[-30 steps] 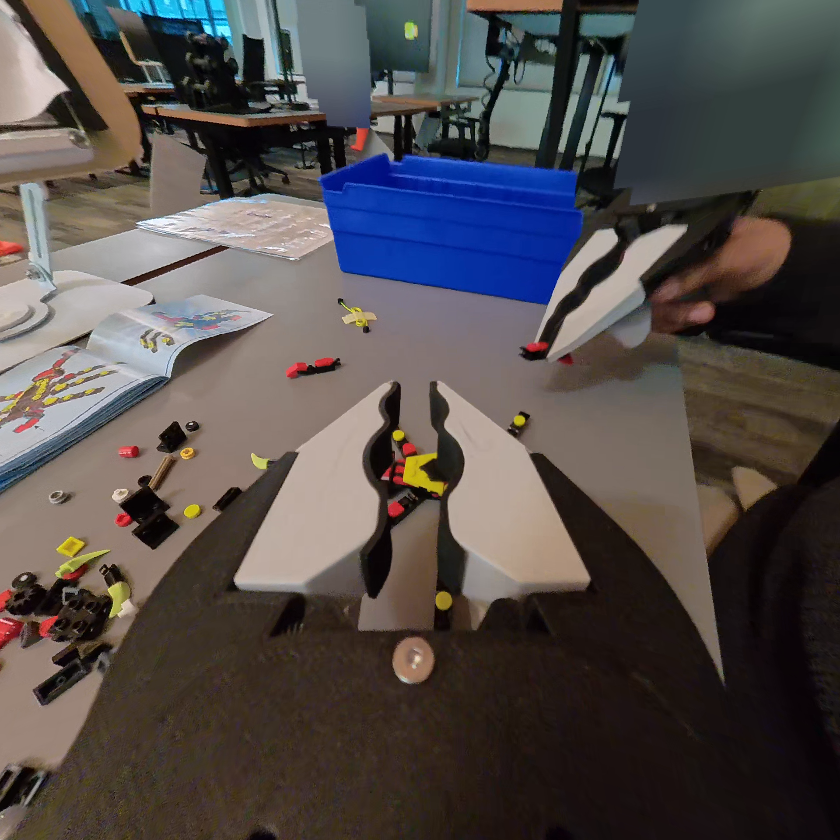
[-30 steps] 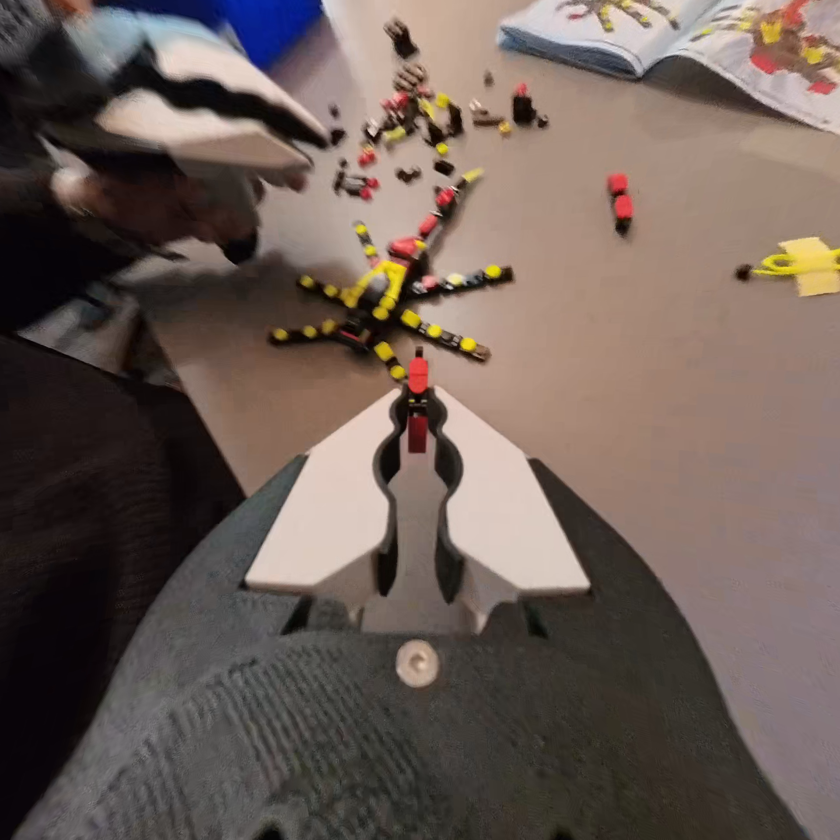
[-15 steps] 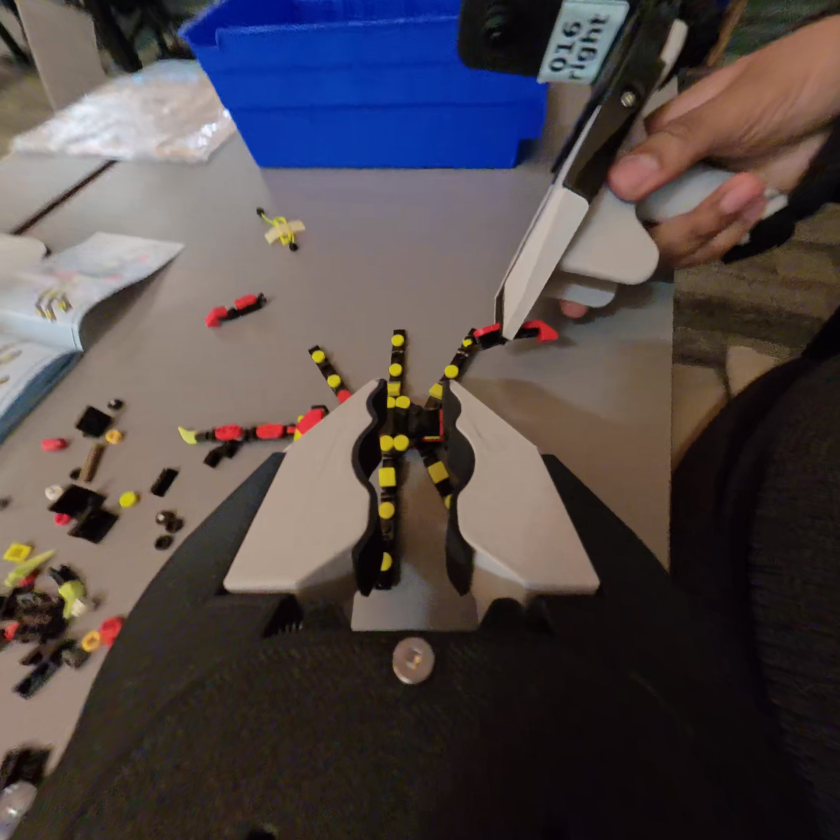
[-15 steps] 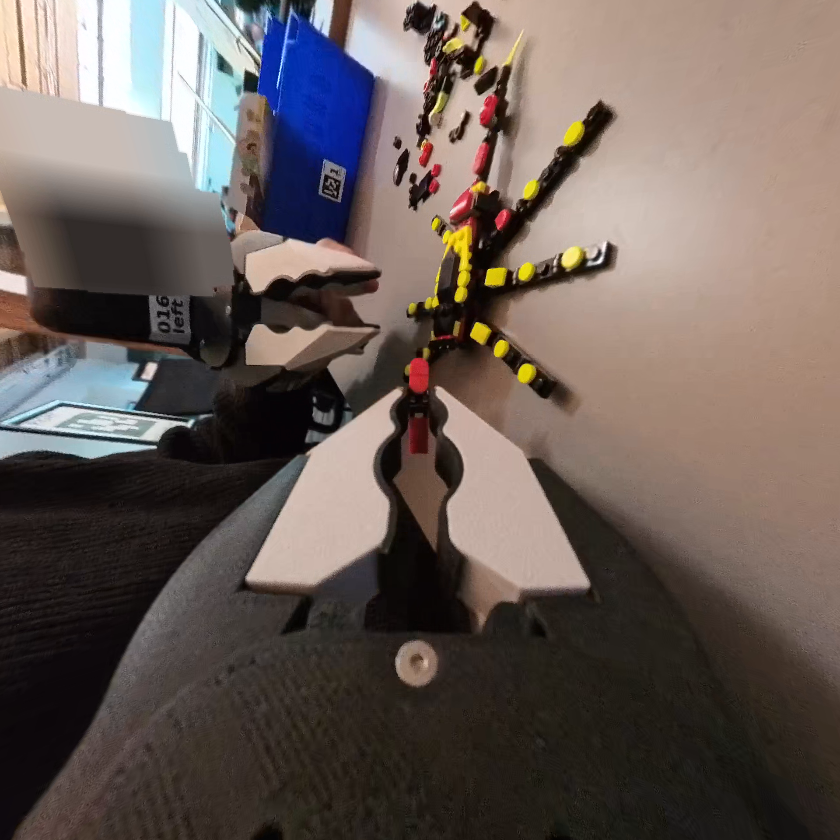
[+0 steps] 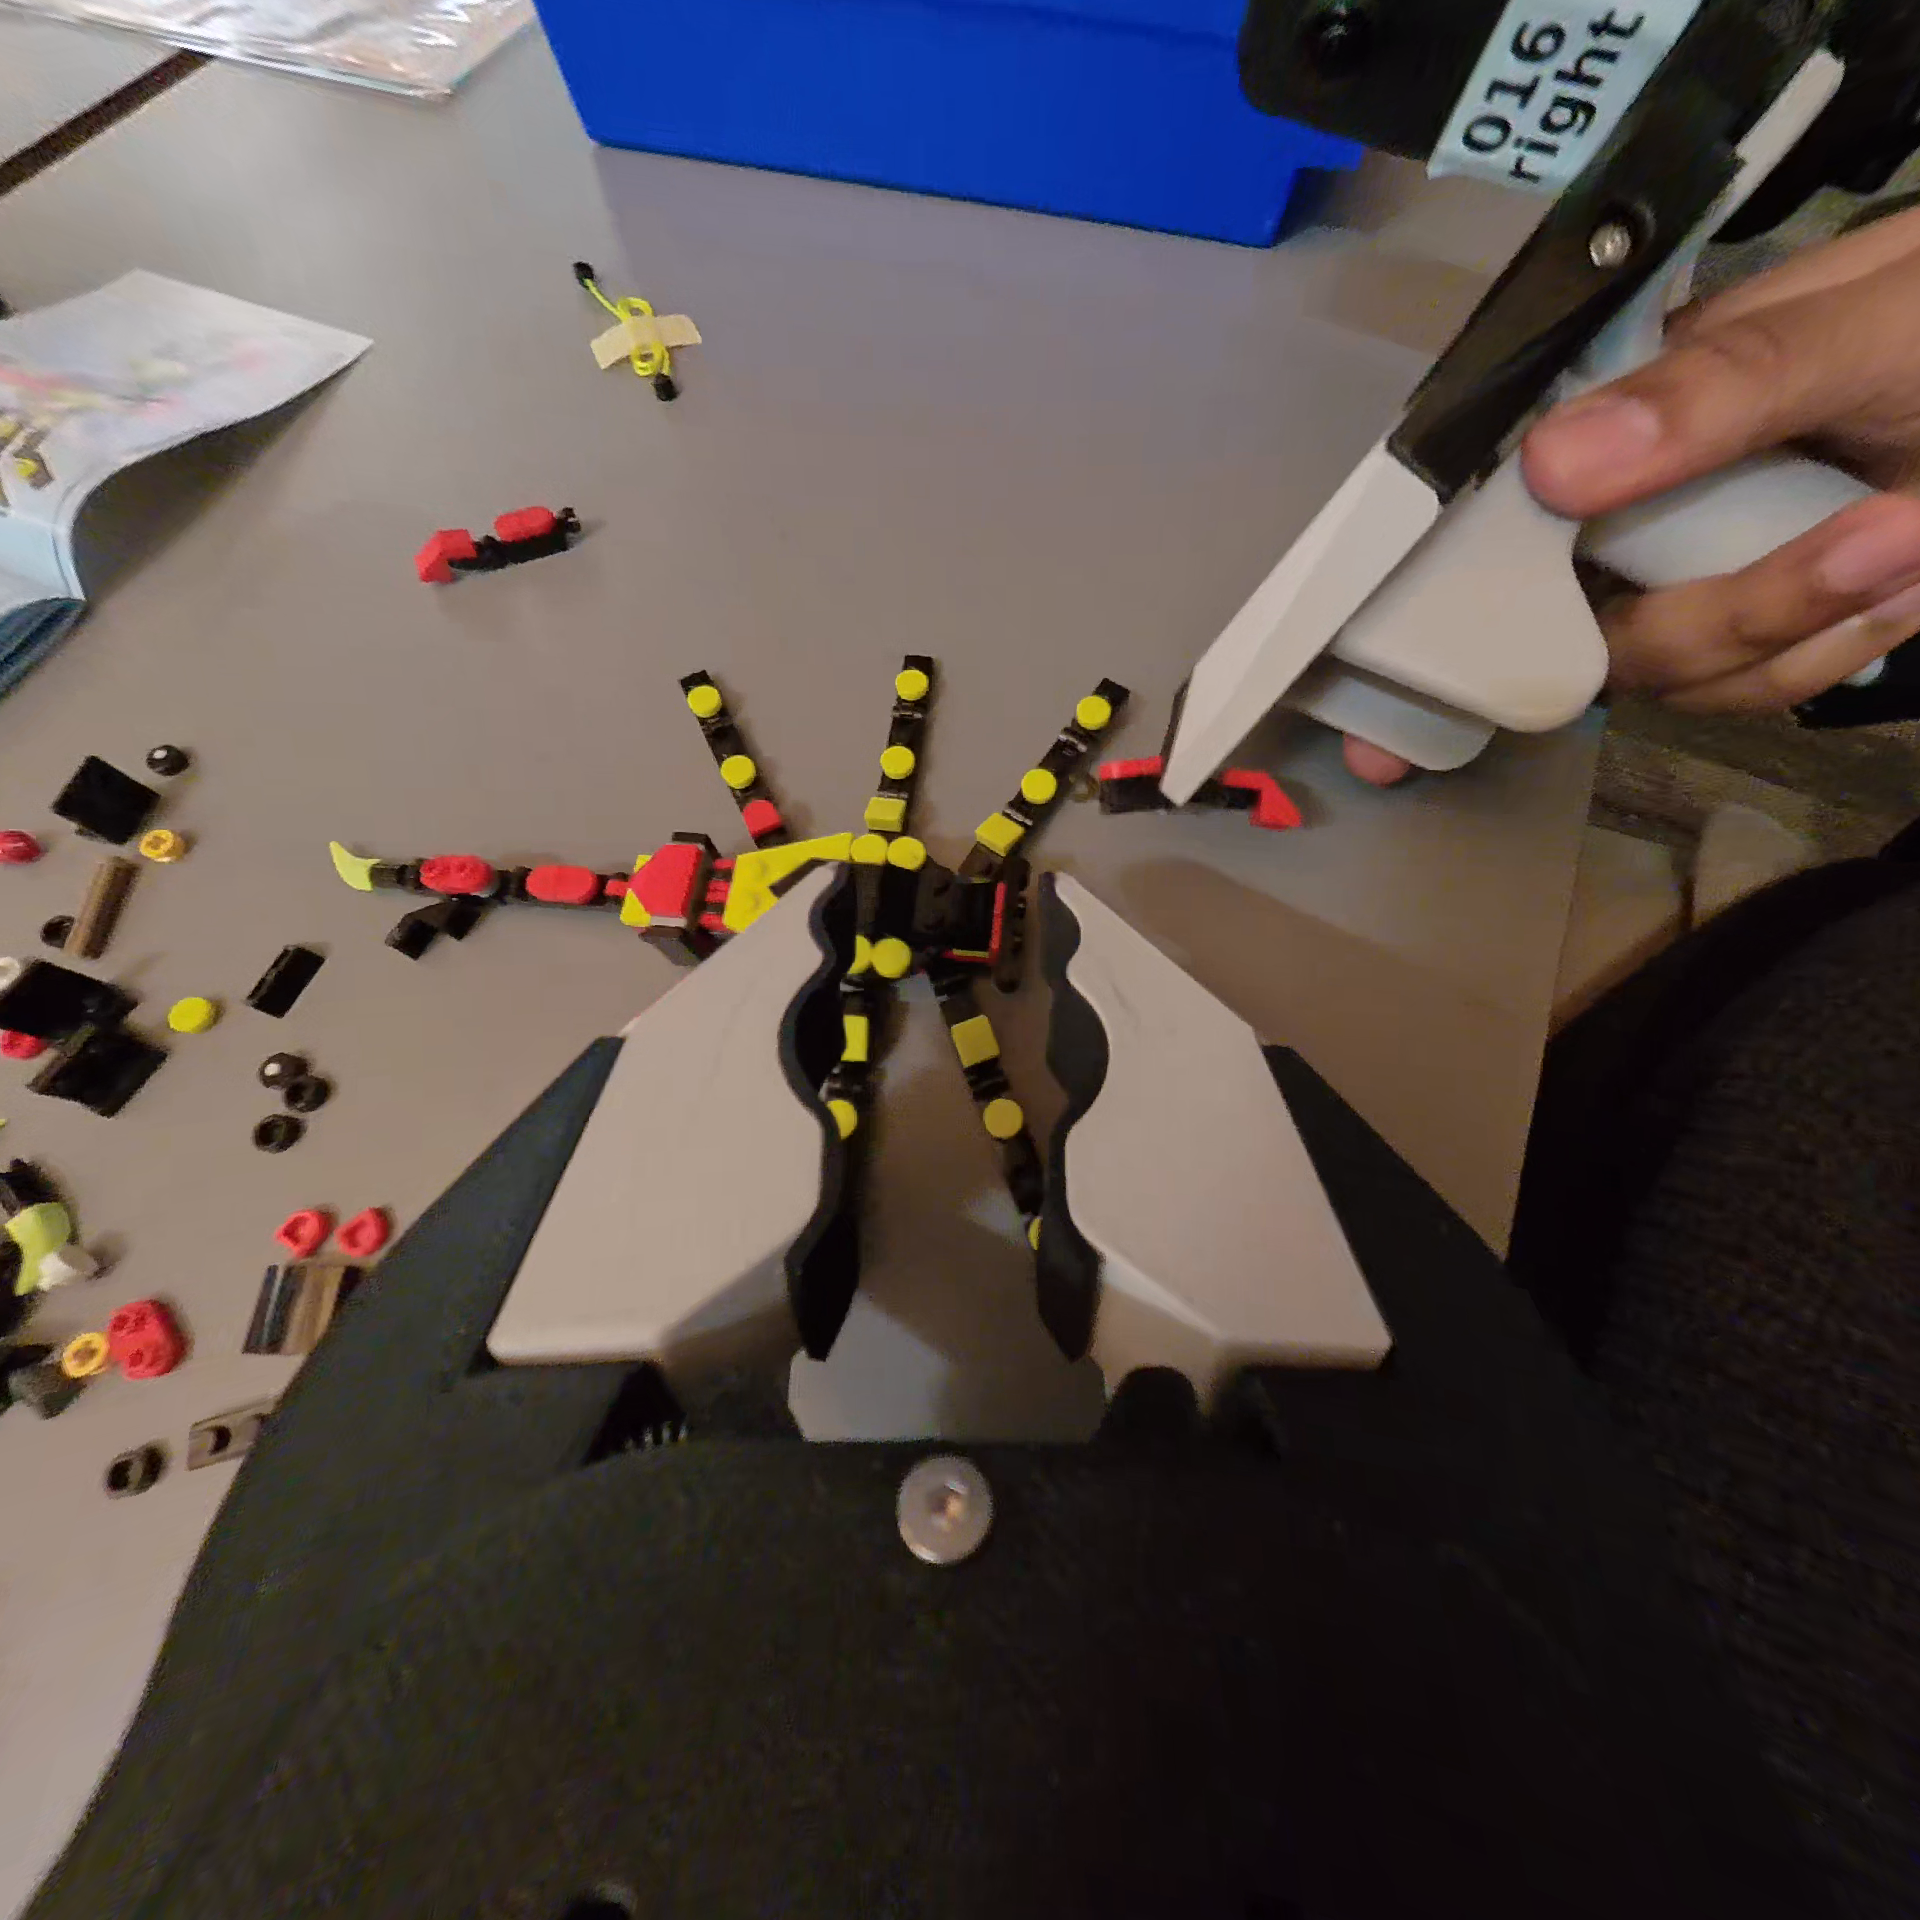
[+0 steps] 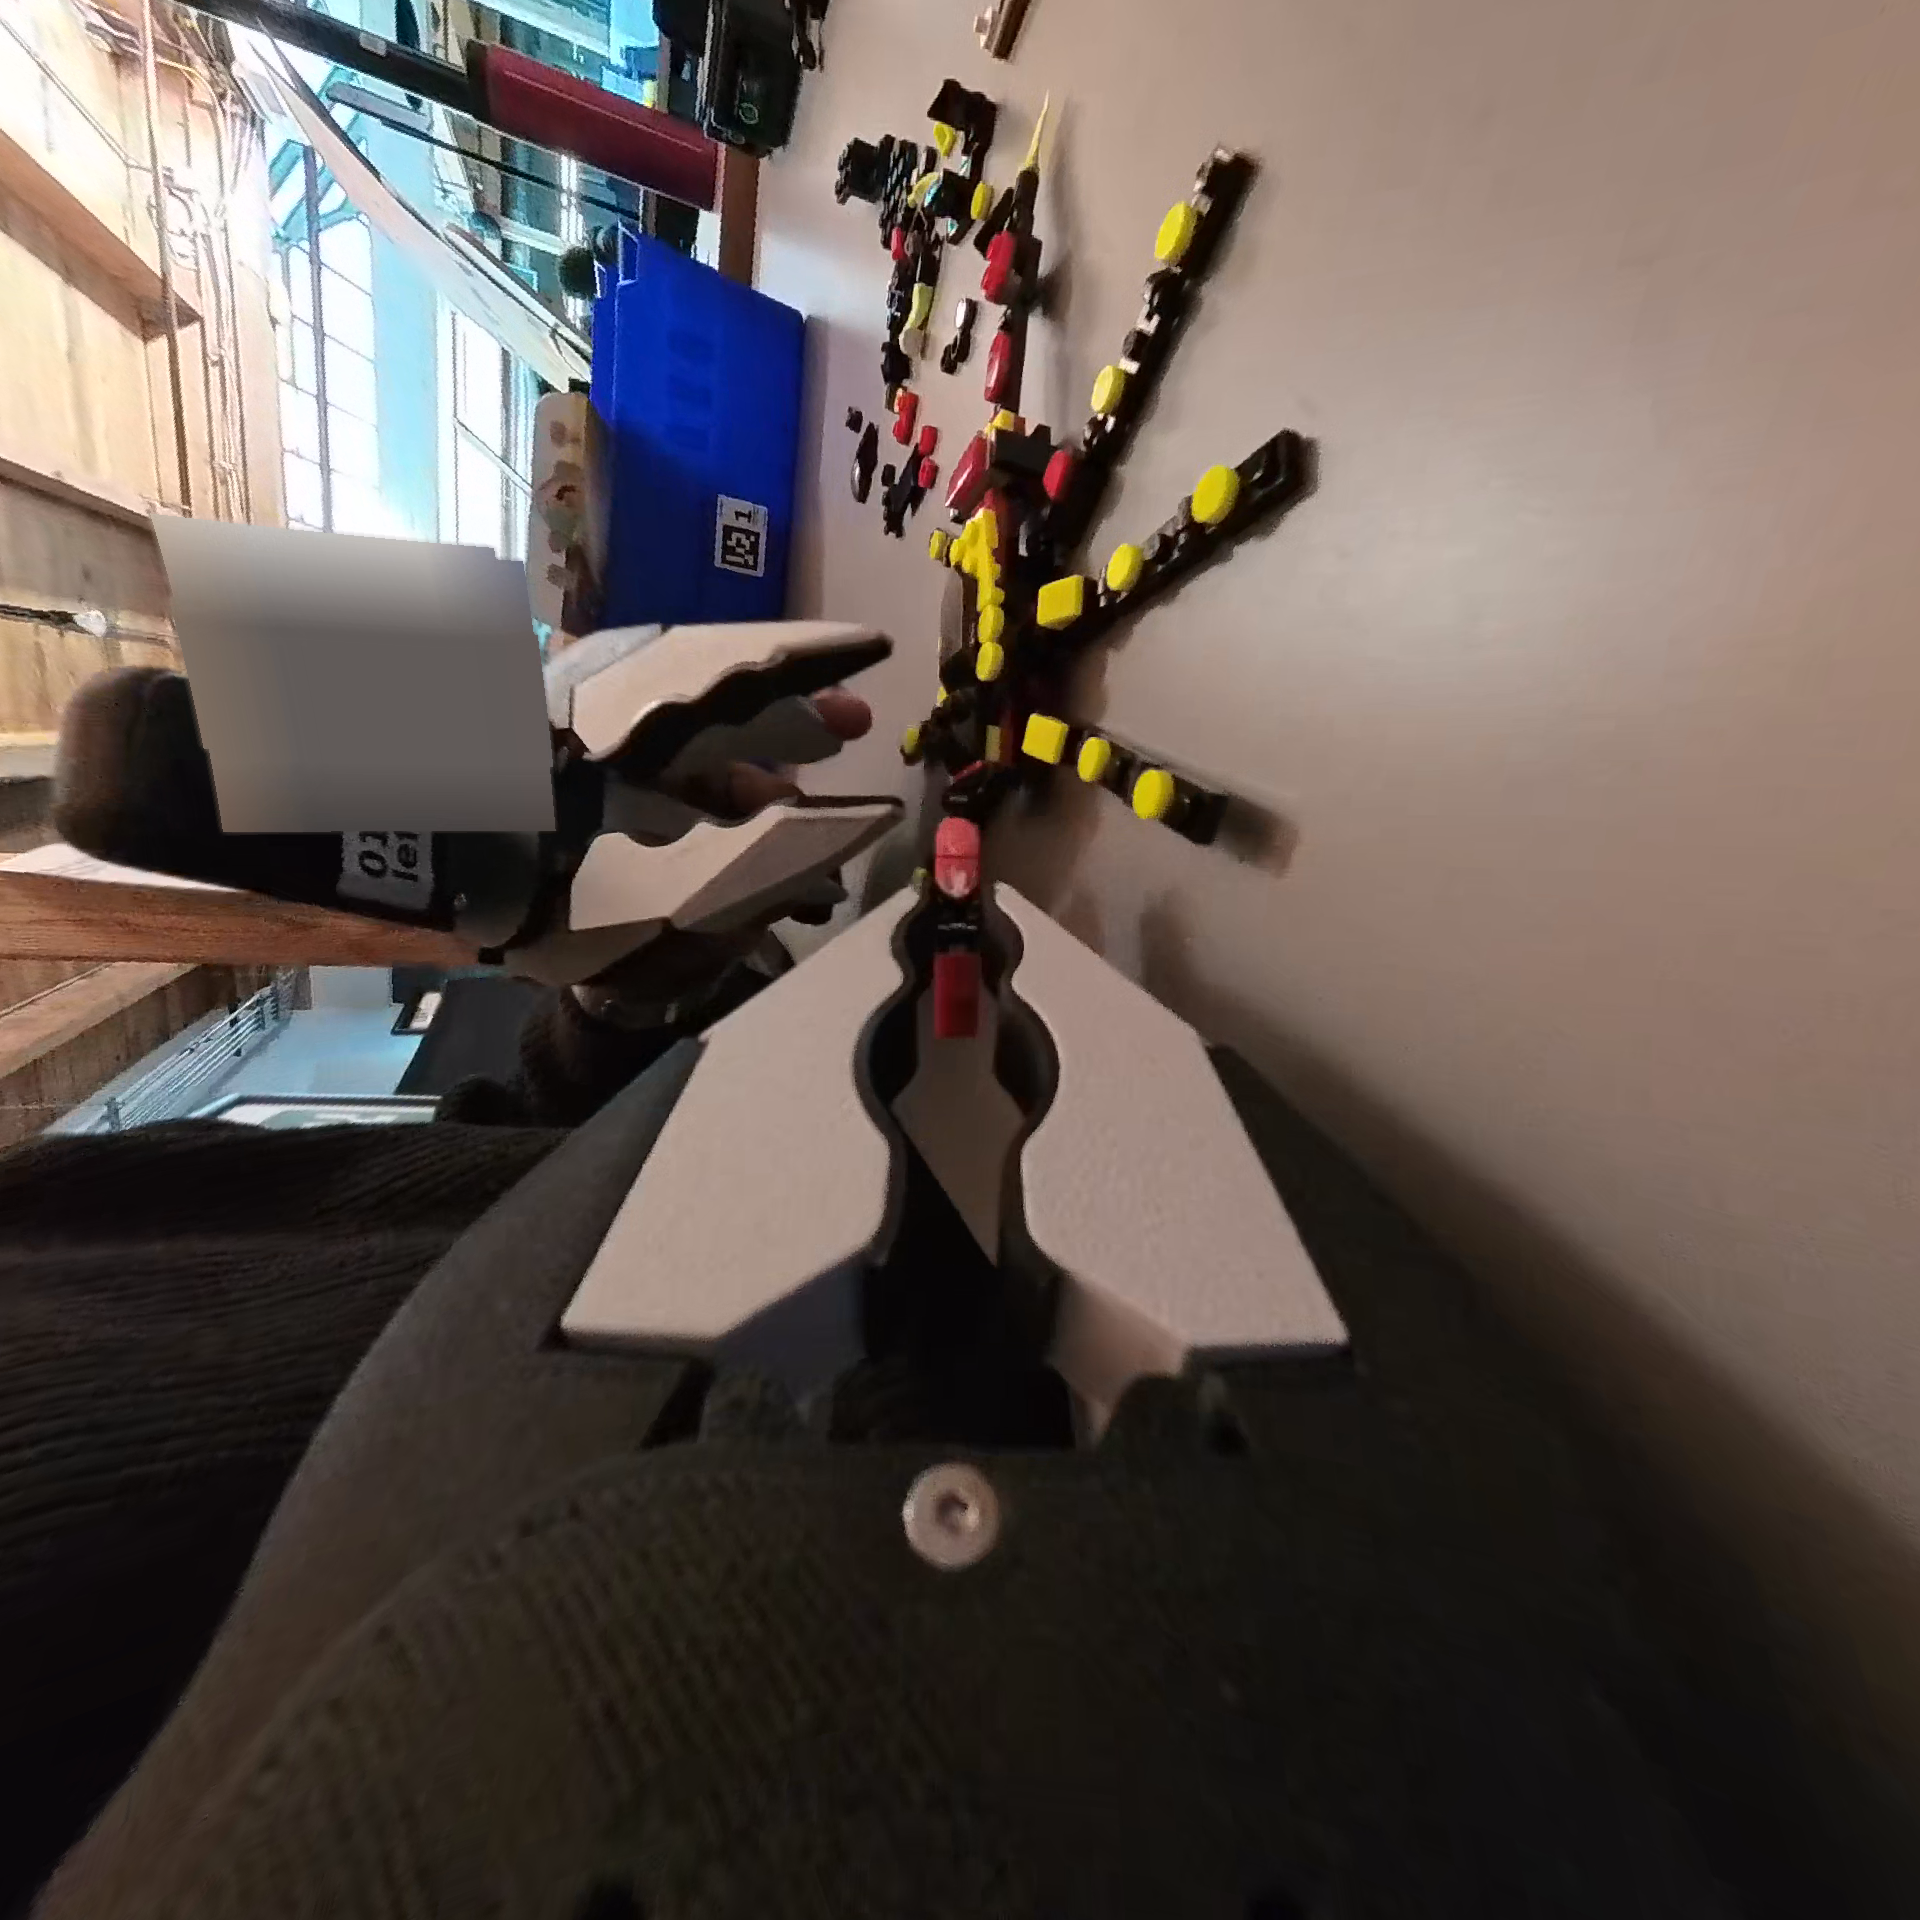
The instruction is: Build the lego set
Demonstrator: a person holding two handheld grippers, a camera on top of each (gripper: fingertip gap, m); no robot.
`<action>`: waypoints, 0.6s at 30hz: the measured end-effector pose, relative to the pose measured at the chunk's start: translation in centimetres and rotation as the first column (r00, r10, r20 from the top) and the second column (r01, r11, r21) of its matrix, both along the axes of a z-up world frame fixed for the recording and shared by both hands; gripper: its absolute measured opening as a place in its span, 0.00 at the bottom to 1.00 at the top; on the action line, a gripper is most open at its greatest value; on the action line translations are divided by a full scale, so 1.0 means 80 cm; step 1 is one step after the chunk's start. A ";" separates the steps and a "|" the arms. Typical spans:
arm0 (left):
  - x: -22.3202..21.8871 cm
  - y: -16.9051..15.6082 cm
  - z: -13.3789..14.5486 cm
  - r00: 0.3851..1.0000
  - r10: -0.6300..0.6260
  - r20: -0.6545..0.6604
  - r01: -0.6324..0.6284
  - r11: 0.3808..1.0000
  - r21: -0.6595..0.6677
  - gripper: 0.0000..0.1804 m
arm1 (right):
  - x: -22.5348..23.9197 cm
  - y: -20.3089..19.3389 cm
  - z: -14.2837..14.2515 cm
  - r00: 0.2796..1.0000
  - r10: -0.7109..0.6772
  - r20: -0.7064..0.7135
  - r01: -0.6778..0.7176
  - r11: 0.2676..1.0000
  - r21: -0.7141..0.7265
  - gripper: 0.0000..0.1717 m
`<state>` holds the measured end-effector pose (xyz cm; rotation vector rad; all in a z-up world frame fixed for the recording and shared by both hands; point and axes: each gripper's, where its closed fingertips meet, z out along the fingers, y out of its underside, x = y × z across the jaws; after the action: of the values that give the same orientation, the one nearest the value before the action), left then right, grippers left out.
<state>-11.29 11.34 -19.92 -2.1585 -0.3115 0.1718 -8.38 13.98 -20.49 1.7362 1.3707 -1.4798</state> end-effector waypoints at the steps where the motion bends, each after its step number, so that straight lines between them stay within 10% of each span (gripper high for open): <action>1: -0.003 -0.001 0.002 1.000 0.005 -0.003 -0.005 1.000 0.002 0.20 | 0.000 -0.001 -0.003 1.000 0.003 0.007 -0.003 1.000 0.004 0.04; 7: -0.024 -0.009 -0.011 0.997 0.057 -0.055 -0.060 0.996 -0.064 0.40 | 0.002 -0.004 -0.011 0.999 0.012 0.042 -0.011 1.000 -0.021 0.04; 18: -0.014 0.001 -0.018 0.997 -0.029 -0.075 0.023 0.996 -0.081 0.37 | 0.001 -0.010 -0.013 0.997 0.036 0.065 -0.033 0.998 -0.053 0.04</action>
<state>-12.38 11.41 -21.36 -2.2281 -0.2364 0.2543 -8.31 13.20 -21.53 1.7059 1.3108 -1.4142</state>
